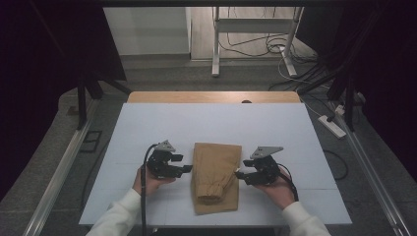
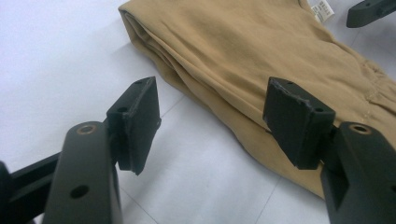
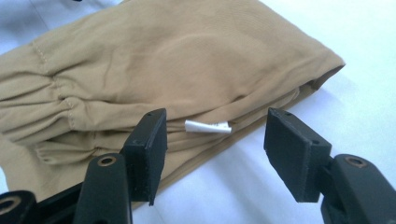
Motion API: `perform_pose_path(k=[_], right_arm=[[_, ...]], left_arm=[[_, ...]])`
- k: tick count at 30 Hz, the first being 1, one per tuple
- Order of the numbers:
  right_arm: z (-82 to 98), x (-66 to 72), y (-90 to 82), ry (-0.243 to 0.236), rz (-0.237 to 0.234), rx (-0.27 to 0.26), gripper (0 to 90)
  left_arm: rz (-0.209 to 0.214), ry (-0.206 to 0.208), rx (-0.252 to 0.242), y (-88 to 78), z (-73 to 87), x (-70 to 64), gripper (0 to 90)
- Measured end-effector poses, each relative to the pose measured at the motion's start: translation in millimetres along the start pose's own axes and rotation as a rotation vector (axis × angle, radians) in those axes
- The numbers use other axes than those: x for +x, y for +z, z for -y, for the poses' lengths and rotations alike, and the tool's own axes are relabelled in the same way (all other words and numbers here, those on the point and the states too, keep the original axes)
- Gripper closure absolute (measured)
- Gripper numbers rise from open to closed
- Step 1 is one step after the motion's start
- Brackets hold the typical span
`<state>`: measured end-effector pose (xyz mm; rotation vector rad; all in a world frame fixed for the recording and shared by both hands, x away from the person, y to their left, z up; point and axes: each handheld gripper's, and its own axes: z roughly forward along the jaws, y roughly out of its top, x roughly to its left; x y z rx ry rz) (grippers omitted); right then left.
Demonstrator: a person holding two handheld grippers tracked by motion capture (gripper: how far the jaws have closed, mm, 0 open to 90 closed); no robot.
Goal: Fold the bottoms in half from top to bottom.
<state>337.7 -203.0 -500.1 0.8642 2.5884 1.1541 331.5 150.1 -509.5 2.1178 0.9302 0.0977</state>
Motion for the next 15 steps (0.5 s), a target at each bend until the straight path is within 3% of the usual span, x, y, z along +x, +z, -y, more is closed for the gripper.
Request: perform_pose_path(k=[15], right_arm=[[-12.9, -12.1, 6.8, 0.031, 0.027, -0.028, 38.5]], left_arm=[[-0.042, -0.007, -0.014, 15.1, -23.9, 17.9, 33.6]])
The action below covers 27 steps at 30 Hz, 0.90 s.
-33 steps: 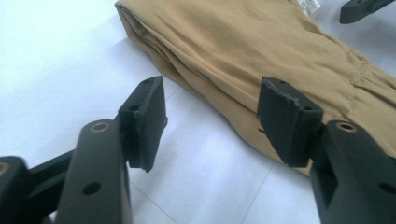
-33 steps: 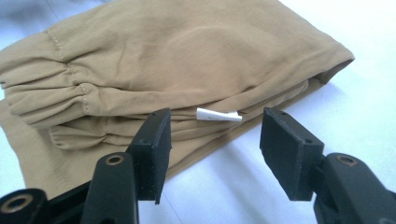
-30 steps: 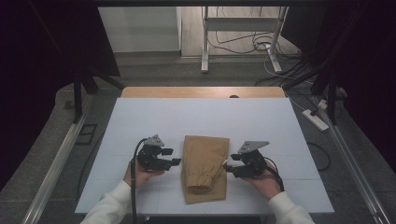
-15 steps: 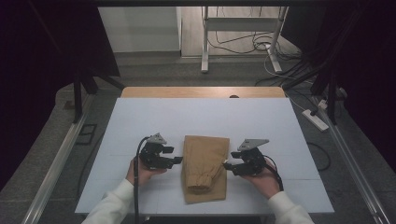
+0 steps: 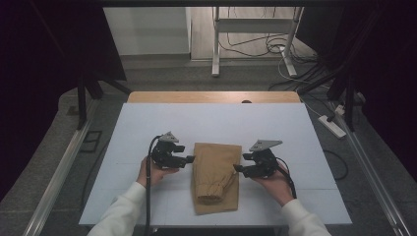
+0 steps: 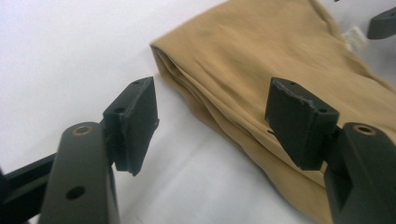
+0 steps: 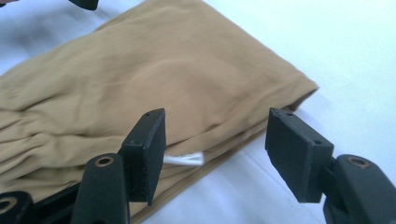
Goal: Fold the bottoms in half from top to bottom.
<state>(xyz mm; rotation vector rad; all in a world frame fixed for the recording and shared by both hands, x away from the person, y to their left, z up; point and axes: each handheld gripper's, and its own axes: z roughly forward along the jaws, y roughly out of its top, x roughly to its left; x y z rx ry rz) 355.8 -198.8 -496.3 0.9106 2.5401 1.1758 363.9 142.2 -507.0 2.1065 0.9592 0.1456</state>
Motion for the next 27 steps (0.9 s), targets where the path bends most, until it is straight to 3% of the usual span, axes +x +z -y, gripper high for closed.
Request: perform_pose_path(k=[5, 13, 19, 27], right_arm=[[-7.7, -7.8, 6.5, 0.024, 0.032, -0.017, 38.5], [-25.0, -18.7, 17.3, 0.043, 0.031, -0.034, 38.2], [-36.3, -28.7, 33.0, 0.058, 0.033, -0.021, 37.3], [-36.6, -33.7, 48.6, 0.064, 0.042, 0.026, 36.8]], left_arm=[[0.006, -0.006, 0.016, 9.5, -7.5, 6.8, 32.1], [0.000, -0.034, 0.005, 21.7, -25.0, 21.3, 30.2], [0.004, -0.049, 0.000, 29.6, -34.3, 28.3, 28.6], [0.012, -0.052, 0.042, 44.5, -34.5, 31.4, 27.4]])
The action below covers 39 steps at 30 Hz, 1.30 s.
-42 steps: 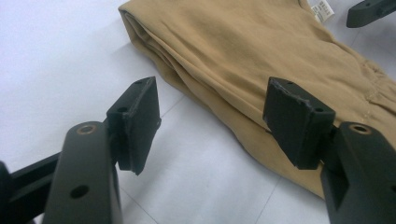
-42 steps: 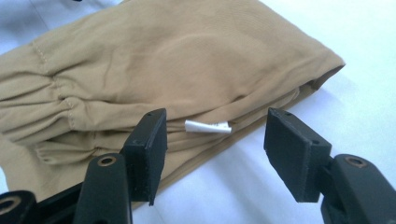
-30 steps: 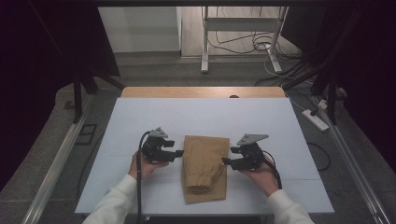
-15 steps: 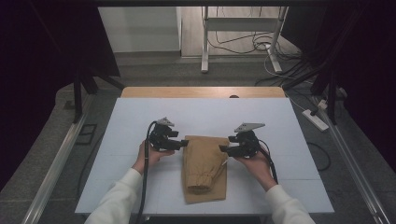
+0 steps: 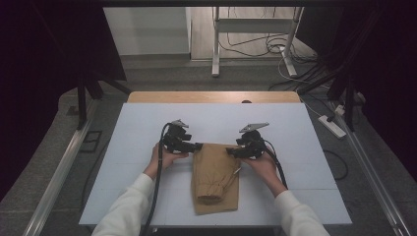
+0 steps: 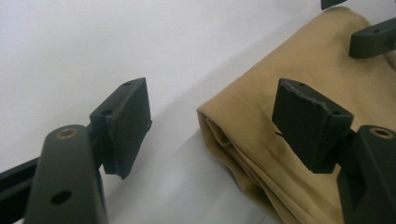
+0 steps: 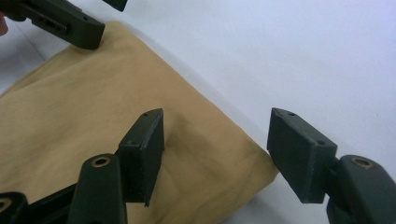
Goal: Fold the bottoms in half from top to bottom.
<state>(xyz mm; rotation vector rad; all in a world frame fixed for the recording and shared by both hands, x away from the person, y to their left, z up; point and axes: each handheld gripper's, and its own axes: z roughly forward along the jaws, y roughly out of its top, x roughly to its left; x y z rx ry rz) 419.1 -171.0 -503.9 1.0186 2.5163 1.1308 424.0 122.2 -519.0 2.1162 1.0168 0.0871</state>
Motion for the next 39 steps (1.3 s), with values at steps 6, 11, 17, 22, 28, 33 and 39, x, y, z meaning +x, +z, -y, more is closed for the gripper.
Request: perform_pose_path(k=[6, 11, 17, 22, 28, 33, 39], right_arm=[[2.9, -3.7, 4.5, 0.000, 0.014, 0.043, 33.8], [7.7, -11.7, 8.5, 0.056, -0.016, 0.069, 31.6], [10.4, -11.3, 12.2, 0.071, -0.025, 0.091, 32.2], [10.0, -8.5, 11.9, 0.057, -0.030, 0.100, 40.3], [10.3, -6.7, 11.1, 0.064, -0.099, 0.105, 61.6], [9.2, -1.7, 10.8, 0.027, -0.099, 0.109, 71.8], [8.2, 0.5, 9.8, 0.000, -0.094, 0.110, 75.2]], left_arm=[[0.007, -0.001, 0.046, 11.1, 0.7, -0.8, 25.2], [0.019, -0.009, 0.068, 15.8, 3.6, -0.6, 25.1], [0.014, 0.001, 0.062, 16.8, 6.6, -3.3, 27.2], [0.056, 0.004, 0.060, 16.6, 8.2, -4.6, 40.6], [0.080, 0.006, 0.070, 16.3, 8.9, -6.5, 55.8], [0.083, 0.023, 0.072, 13.3, 8.3, -10.9, 67.7], [0.080, 0.034, 0.069, 12.3, 7.8, -12.9, 71.5]])
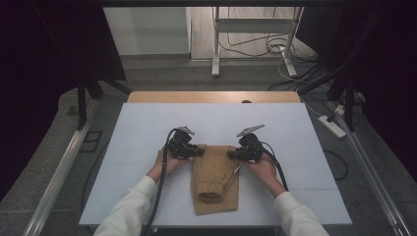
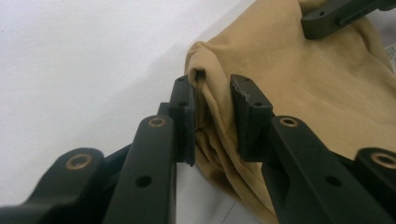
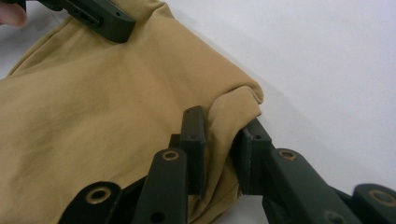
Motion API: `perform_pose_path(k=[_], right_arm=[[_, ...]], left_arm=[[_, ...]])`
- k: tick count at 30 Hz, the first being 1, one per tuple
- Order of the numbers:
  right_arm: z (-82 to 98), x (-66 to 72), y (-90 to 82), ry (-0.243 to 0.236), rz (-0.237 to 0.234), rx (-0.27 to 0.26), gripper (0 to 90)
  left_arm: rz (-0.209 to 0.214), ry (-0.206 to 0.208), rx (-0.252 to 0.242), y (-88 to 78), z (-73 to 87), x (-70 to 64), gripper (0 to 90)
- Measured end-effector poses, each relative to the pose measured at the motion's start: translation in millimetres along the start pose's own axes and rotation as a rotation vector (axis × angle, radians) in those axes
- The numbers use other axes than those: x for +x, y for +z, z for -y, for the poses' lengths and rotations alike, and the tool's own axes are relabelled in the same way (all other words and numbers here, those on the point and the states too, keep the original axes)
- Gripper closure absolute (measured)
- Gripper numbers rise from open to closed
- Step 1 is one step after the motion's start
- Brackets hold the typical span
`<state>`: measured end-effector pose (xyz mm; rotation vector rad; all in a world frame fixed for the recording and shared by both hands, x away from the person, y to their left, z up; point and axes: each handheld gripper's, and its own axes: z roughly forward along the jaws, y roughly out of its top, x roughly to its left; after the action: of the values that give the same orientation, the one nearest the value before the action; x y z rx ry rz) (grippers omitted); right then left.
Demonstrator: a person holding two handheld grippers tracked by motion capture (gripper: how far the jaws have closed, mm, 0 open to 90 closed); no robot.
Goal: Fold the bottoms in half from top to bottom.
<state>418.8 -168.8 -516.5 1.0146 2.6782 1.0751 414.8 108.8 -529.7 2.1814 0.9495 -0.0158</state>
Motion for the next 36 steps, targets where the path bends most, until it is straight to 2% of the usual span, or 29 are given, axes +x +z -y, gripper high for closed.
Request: perform_pose_path(k=[36], right_arm=[[-3.9, 3.1, -7.9, -0.036, 0.028, -0.047, 79.5]], left_arm=[[-0.005, 0.044, -0.064, -13.3, -4.7, -4.3, 72.4]])
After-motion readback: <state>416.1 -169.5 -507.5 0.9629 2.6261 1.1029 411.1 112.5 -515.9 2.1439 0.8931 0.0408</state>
